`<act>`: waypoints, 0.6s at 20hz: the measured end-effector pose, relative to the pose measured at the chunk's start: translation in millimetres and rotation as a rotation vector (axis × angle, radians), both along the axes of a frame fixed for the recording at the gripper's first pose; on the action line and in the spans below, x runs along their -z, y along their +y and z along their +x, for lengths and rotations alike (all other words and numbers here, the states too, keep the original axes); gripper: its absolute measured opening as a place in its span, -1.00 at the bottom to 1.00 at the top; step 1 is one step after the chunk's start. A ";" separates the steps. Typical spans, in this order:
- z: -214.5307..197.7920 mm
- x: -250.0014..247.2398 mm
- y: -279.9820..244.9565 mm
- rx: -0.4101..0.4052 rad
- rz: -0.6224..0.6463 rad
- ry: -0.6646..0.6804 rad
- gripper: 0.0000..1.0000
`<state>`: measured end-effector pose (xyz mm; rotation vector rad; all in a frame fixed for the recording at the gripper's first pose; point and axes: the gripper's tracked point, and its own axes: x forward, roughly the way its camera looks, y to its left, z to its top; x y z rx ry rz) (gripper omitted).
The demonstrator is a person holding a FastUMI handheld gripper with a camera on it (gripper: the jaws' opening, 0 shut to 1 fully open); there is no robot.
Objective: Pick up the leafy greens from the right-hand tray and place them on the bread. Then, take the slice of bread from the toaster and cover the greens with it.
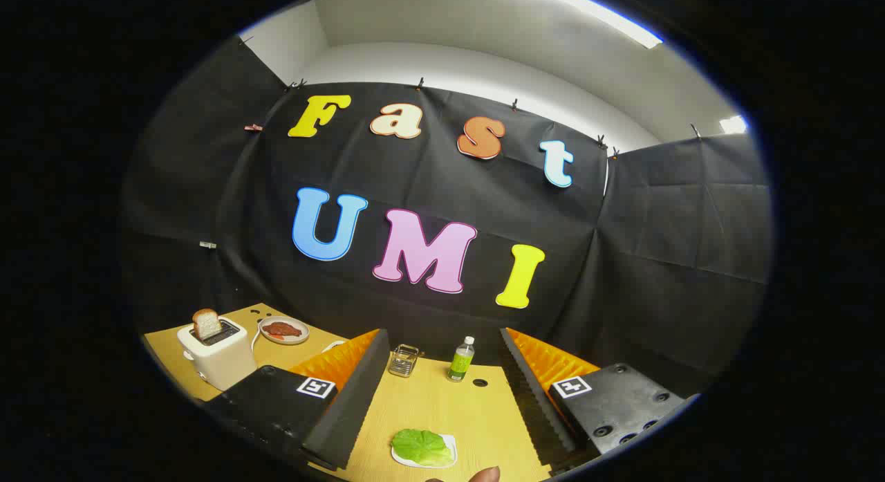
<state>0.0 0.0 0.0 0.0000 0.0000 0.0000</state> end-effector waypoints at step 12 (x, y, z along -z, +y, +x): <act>1.4 -5.0 -3.9 0.006 0.001 0.005 0.95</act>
